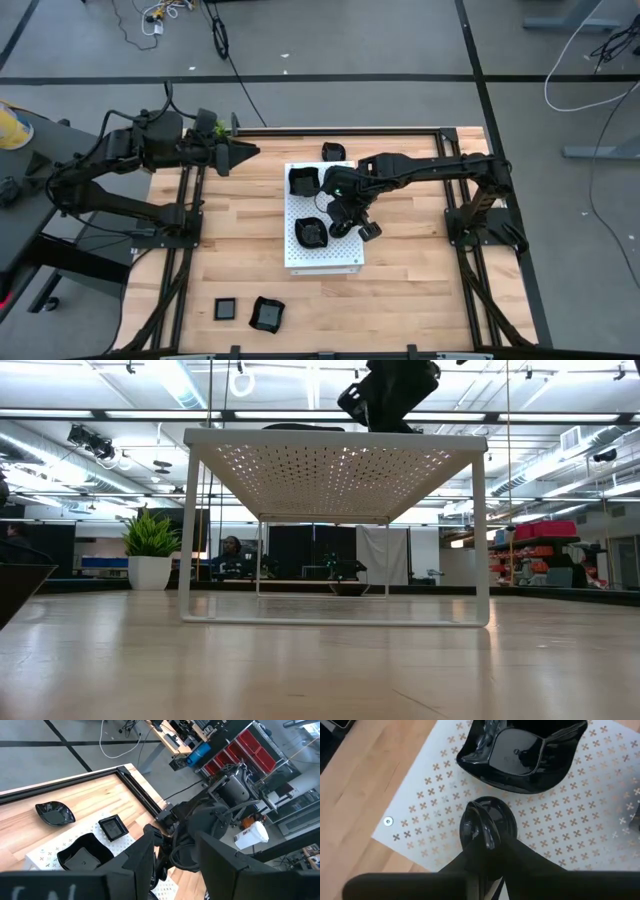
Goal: Pick & Place Mini shaped plates
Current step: Stack the black drop shaped plate on top of the other black drop shaped plate on the shelf, then stack the black leaf shaped plate on top of the other black leaf shaped plate on the shelf
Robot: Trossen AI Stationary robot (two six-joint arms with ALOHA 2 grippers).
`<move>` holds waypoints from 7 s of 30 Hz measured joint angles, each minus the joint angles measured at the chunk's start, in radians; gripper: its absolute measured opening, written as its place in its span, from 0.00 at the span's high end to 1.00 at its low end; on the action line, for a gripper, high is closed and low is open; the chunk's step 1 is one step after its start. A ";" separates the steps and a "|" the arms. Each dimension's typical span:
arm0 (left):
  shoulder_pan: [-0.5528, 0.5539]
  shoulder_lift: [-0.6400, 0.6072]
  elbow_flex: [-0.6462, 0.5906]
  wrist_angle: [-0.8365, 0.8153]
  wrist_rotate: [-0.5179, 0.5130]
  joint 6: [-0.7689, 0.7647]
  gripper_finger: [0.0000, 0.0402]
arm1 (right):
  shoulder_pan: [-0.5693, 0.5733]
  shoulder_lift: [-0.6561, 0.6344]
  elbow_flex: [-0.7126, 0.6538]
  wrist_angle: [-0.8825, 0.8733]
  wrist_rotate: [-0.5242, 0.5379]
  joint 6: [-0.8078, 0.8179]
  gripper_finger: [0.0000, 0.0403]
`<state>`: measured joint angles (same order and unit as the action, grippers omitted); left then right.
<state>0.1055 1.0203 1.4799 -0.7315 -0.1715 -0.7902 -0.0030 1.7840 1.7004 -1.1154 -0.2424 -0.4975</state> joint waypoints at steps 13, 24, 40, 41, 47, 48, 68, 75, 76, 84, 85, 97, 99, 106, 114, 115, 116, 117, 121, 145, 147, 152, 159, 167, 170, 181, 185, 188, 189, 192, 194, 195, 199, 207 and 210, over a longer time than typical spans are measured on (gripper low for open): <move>0.000 0.000 0.000 0.000 0.000 0.001 0.62 | 0.015 -0.001 0.000 0.028 0.052 -0.002 0.87; 0.000 0.000 0.000 0.000 0.000 0.001 0.62 | 0.043 -0.001 0.000 0.030 0.044 -0.011 0.87; 0.000 0.000 0.000 0.001 0.011 -0.001 0.62 | 0.043 -0.001 -0.001 0.025 0.016 0.010 0.87; 0.000 0.000 0.000 0.001 0.011 -0.001 0.62 | 0.043 -0.001 -0.001 0.025 0.015 0.012 0.87; 0.000 0.000 0.000 0.001 0.011 -0.002 0.62 | 0.043 -0.001 -0.001 0.026 0.018 0.018 0.87; 0.000 0.000 0.000 0.001 0.011 -0.002 0.62 | 0.043 -0.001 -0.001 0.026 0.026 0.018 0.87; -0.005 0.000 0.000 0.002 0.011 -0.002 0.62 | 0.041 -0.001 -0.001 0.036 0.104 0.039 0.70; -0.005 0.000 0.000 0.002 0.011 -0.001 0.62 | 0.041 -0.021 -0.001 0.040 0.104 0.113 0.69; -0.005 0.000 0.000 0.002 0.011 0.001 0.62 | 0.041 -0.030 -0.001 0.042 0.104 0.129 0.69; -0.005 0.000 0.000 0.002 0.011 0.018 0.62 | 0.025 -0.094 -0.001 0.096 0.104 0.300 0.69; -0.005 0.000 0.000 0.002 0.011 0.019 0.62 | 0.021 -0.100 -0.001 0.105 0.104 0.318 0.69; -0.005 0.000 0.000 0.003 0.006 0.130 0.62 | -0.036 -0.170 -0.001 0.228 0.167 0.491 0.74; -0.005 0.000 0.000 0.003 -0.001 0.136 0.62 | -0.042 -0.181 -0.001 0.259 0.183 0.508 0.76; -0.005 0.000 0.000 0.000 -0.022 0.207 0.62 | -0.053 -0.198 -0.001 0.340 0.183 0.554 0.81; -0.005 -0.001 0.000 -0.004 -0.045 0.248 0.62 | -0.051 -0.208 -0.155 0.575 0.183 0.639 0.83; -0.005 -0.001 0.000 -0.006 -0.044 0.252 0.62 | -0.051 -0.214 -0.185 0.610 0.182 0.656 0.83; -0.005 -0.001 0.000 -0.006 -0.042 0.253 0.62 | -0.051 -0.221 -0.212 0.648 0.182 0.674 0.82; -0.005 -0.001 0.000 -0.006 -0.042 0.253 0.62 | -0.051 -0.229 -0.240 0.685 0.183 0.688 0.82; -0.005 -0.002 0.000 -0.007 -0.042 0.269 0.62 | -0.065 -0.270 -0.330 0.771 0.207 0.746 0.82; -0.001 -0.002 0.000 -0.005 -0.081 0.504 0.62 | -0.534 -0.314 -0.368 0.520 0.119 0.904 0.44; 0.004 -0.002 0.000 -0.004 -0.084 0.541 0.62 | -0.567 -0.303 -0.367 0.525 0.111 0.860 0.44; 0.034 -0.002 0.000 0.011 -0.087 0.537 0.62 | -0.656 -0.253 -0.367 0.508 0.014 0.802 0.45; 0.106 -0.003 0.000 0.036 0.000 0.460 0.62 | -0.720 -0.166 -0.368 0.509 -0.025 0.638 0.46; 0.169 -0.004 0.057 -0.008 -0.012 0.466 0.62 | -0.767 -0.092 -0.368 0.508 -0.047 0.563 0.46; 0.183 -0.003 0.080 -0.011 -0.016 0.466 0.62 | -0.785 -0.054 -0.368 0.537 -0.090 0.559 0.46; 0.195 -0.002 0.093 -0.010 -0.018 0.461 0.62 | -0.799 0.114 -0.368 0.633 -0.168 0.585 0.46; 0.195 -0.002 0.093 -0.010 -0.018 0.461 0.62 | -0.799 0.155 -0.367 0.664 -0.168 0.599 0.46; 0.195 -0.002 0.093 -0.010 -0.019 0.461 0.62 | -0.798 0.173 -0.367 0.688 -0.169 0.614 0.46; 0.195 -0.002 0.093 -0.010 -0.019 0.461 0.62 | -0.797 0.180 -0.367 0.693 -0.169 0.621 0.46; 0.195 -0.002 0.093 -0.010 -0.019 0.460 0.62 | -0.791 0.203 -0.367 0.723 -0.169 0.632 0.46; 0.195 -0.002 0.093 -0.010 -0.027 0.460 0.62 | -0.787 0.213 -0.367 0.743 -0.170 0.642 0.46; 0.195 -0.002 0.093 -0.010 -0.034 0.460 0.62 | -0.787 0.218 -0.367 0.749 -0.170 0.646 0.46; 0.195 -0.002 0.093 -0.007 -0.045 0.460 0.62 | -0.784 0.225 -0.367 0.751 -0.169 0.646 0.46; 0.195 -0.002 0.093 -0.006 -0.025 0.433 0.62 | -0.775 0.230 -0.367 0.764 -0.167 0.646 0.46; 0.195 -0.002 0.093 -0.011 0.016 0.430 0.62 | -0.774 0.232 -0.367 0.763 -0.166 0.643 0.46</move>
<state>0.3001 1.0180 1.5726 -0.7430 -0.1558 -0.3600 -0.7770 2.0163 1.3331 -0.3521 -0.4088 0.1452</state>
